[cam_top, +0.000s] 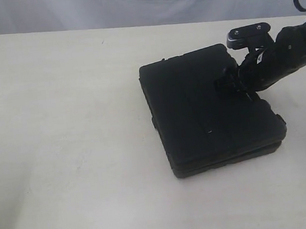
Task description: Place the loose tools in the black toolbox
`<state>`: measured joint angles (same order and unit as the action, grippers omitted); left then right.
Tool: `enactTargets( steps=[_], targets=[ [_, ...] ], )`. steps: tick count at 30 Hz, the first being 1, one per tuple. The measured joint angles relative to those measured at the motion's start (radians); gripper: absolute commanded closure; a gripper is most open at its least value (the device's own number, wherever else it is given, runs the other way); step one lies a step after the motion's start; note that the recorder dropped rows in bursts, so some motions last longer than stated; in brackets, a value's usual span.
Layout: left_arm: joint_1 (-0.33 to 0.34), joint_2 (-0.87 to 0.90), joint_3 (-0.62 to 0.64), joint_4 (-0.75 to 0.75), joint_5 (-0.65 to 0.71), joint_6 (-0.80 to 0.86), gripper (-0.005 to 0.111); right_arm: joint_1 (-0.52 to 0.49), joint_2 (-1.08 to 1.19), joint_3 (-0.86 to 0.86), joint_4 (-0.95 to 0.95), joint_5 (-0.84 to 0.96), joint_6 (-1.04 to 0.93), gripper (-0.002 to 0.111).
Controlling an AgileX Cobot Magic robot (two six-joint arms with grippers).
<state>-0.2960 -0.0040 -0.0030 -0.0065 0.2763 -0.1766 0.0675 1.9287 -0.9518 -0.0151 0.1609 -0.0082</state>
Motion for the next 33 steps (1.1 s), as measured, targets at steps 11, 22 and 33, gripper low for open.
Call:
enactTargets(
  steps=[11, 22, 33],
  targets=[
    [0.000, 0.000, 0.000, 0.000, 0.000, 0.000, 0.107, 0.012, -0.200, 0.018, 0.028, 0.202, 0.034, 0.060],
    [0.000, 0.000, 0.000, 0.000, 0.000, 0.000, 0.107, 0.012, -0.520, 0.019, 0.023, 0.261, 0.056, 0.079],
    [0.000, 0.000, 0.000, 0.000, 0.000, 0.000, 0.107, 0.012, -0.522, 0.019, 0.023, 0.277, 0.052, 0.109]
  ],
)
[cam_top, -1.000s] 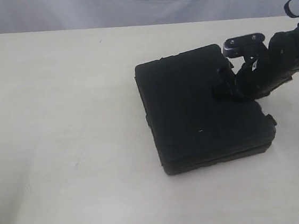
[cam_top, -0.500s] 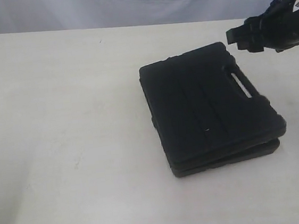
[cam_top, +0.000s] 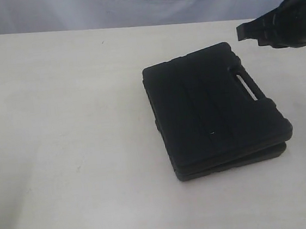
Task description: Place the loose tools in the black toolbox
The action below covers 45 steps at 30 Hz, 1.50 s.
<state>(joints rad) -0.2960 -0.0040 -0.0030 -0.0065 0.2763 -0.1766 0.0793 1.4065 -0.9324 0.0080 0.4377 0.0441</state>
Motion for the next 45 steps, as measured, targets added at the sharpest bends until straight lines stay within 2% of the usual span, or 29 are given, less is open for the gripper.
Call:
enactTargets(
  steps=[5, 9, 17, 24, 30, 37, 41, 45],
  targets=[
    [0.000, 0.000, 0.000, 0.000, 0.000, 0.000, 0.107, 0.023, -0.024, 0.008, -0.002, -0.036, -0.018, 0.109],
    [0.000, 0.000, 0.000, 0.000, 0.000, 0.000, 0.107, 0.090, -0.099, 0.058, -0.002, -0.175, -0.033, 0.109],
    [0.000, 0.000, 0.000, 0.000, 0.000, 0.000, 0.107, 0.186, -0.336, 0.247, -0.002, -0.482, -0.078, 0.109],
    [0.000, 0.000, 0.000, 0.000, 0.000, 0.000, 0.107, 0.201, -0.582, 0.373, -0.002, -0.584, -0.084, 0.109],
    [0.000, 0.000, 0.000, 0.000, 0.000, 0.000, 0.107, 0.201, -0.828, 0.456, -0.002, -0.565, -0.016, 0.109],
    [0.000, 0.000, 0.000, 0.000, 0.000, 0.000, 0.107, 0.201, -1.145, 0.481, -0.026, -0.352, 0.033, 0.109],
    [0.000, 0.000, 0.000, 0.000, 0.000, 0.000, 0.107, 0.201, -1.187, 0.481, -0.073, -0.337, 0.024, 0.109],
    [0.000, 0.000, 0.000, 0.000, 0.000, 0.000, 0.107, 0.201, -1.189, 0.481, -0.075, -0.244, 0.022, 0.109]
  ],
)
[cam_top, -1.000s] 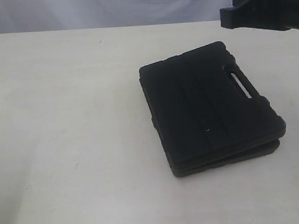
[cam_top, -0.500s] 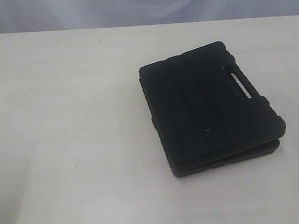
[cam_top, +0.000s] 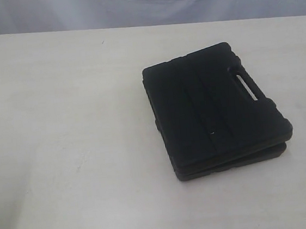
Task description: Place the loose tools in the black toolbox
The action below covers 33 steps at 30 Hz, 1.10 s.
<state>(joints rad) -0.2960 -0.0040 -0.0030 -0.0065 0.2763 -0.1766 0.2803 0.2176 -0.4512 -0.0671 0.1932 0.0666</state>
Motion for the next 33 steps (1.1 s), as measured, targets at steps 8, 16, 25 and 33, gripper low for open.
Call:
enactTargets(
  steps=[8, 16, 25, 33],
  targets=[
    [0.000, 0.000, 0.000, 0.000, 0.000, 0.000, 0.107, 0.000, 0.000, 0.000, 0.000, 0.008, -0.002, 0.109],
    [0.000, 0.000, 0.000, 0.000, 0.000, 0.000, 0.107, -0.003, -0.024, 0.000, 0.000, 0.015, -0.002, 0.109],
    [0.000, 0.000, 0.000, 0.000, 0.000, 0.000, 0.107, -0.159, -0.173, 0.000, 0.000, 0.021, -0.002, 0.109],
    [0.000, 0.000, 0.000, 0.000, 0.000, 0.000, 0.107, -0.295, -0.213, 0.000, 0.000, 0.021, -0.002, 0.109]
  ],
)
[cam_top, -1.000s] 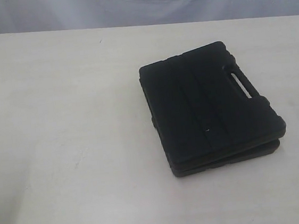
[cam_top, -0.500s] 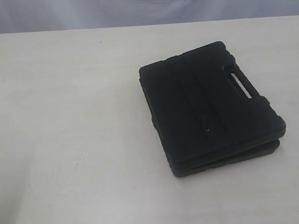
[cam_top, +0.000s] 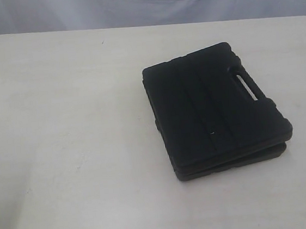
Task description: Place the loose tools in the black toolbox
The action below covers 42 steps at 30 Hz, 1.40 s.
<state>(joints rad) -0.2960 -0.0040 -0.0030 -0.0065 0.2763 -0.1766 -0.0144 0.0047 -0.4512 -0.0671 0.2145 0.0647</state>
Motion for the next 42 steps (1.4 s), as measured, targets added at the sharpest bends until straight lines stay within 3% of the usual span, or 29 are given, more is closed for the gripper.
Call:
enactTargets(
  steps=[5, 11, 28, 33, 42],
  targets=[
    [0.000, 0.000, 0.000, 0.000, 0.000, 0.000, 0.107, -0.073, 0.000, 0.000, 0.000, 0.000, 0.000, 0.109],
    [0.000, 0.000, 0.000, 0.000, 0.000, 0.000, 0.107, -0.084, 0.000, 0.020, 0.000, -0.005, 0.000, 0.109],
    [0.000, 0.000, 0.000, 0.000, 0.000, 0.000, 0.107, -0.062, 0.000, 0.429, 0.000, 0.002, 0.000, 0.109],
    [0.000, 0.000, 0.000, 0.000, 0.000, 0.000, 0.107, -0.035, 0.000, 0.450, 0.000, 0.114, 0.000, 0.109],
    [0.000, 0.000, 0.000, 0.000, 0.000, 0.000, 0.107, 0.004, 0.000, 0.450, 0.000, 0.127, 0.000, 0.109]
  ],
)
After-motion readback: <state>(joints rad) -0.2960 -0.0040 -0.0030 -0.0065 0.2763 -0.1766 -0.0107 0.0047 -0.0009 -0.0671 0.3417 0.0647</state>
